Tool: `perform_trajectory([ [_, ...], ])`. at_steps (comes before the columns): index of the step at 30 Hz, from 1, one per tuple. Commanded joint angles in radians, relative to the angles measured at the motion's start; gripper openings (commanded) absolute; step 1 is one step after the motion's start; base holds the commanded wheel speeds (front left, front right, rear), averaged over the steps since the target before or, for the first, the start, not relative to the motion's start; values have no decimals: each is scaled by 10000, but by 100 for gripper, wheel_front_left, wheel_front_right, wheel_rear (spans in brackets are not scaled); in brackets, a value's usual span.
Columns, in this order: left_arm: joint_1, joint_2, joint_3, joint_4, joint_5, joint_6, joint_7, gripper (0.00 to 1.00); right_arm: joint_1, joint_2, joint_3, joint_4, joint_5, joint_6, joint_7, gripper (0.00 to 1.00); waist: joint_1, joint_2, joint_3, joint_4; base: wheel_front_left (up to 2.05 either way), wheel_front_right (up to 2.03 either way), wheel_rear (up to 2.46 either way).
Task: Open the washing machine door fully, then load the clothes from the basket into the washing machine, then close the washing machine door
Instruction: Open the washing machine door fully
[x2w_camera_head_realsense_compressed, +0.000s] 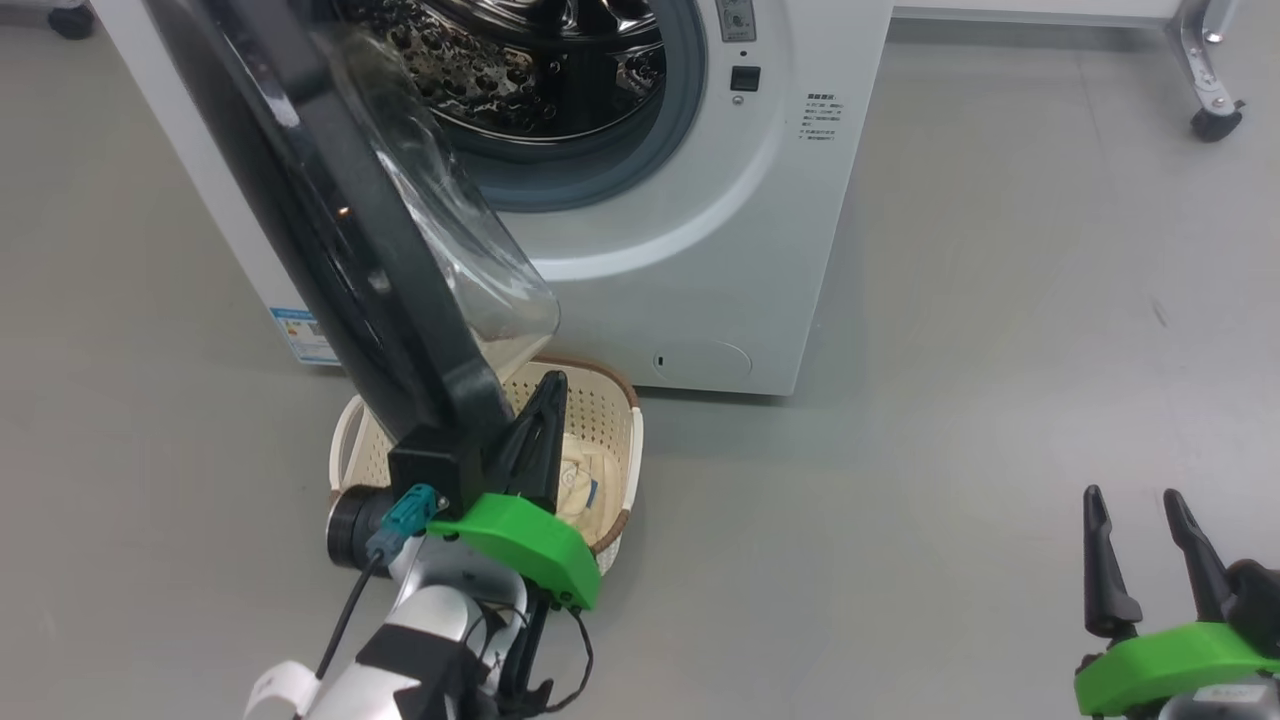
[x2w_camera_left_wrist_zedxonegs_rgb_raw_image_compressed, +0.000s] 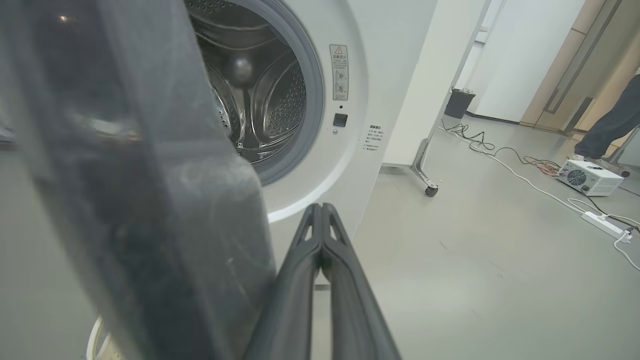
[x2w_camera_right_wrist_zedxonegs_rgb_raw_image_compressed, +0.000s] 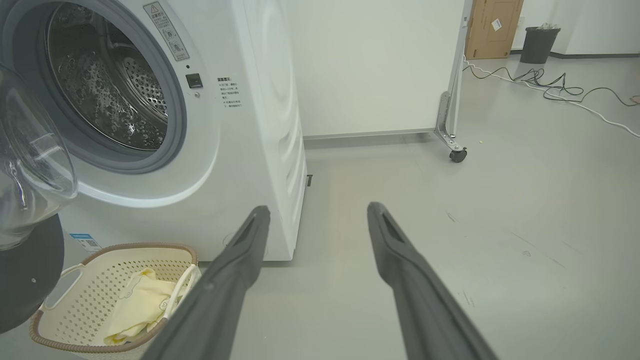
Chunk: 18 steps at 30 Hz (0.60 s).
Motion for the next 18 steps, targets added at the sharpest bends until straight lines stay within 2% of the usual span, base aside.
perform_trajectory([
  [1, -508, 368, 651, -171, -33, 178, -94, 0, -248, -162, 145, -267, 57, -2, -21, 100, 0, 0, 28, 54, 0, 0, 0],
  [18, 294, 756, 608, -1270, 76, 657, -86, 0, -339, -162, -51, -62, -41, -2, 30, 100, 0, 0, 86, 976, 0, 0, 0],
])
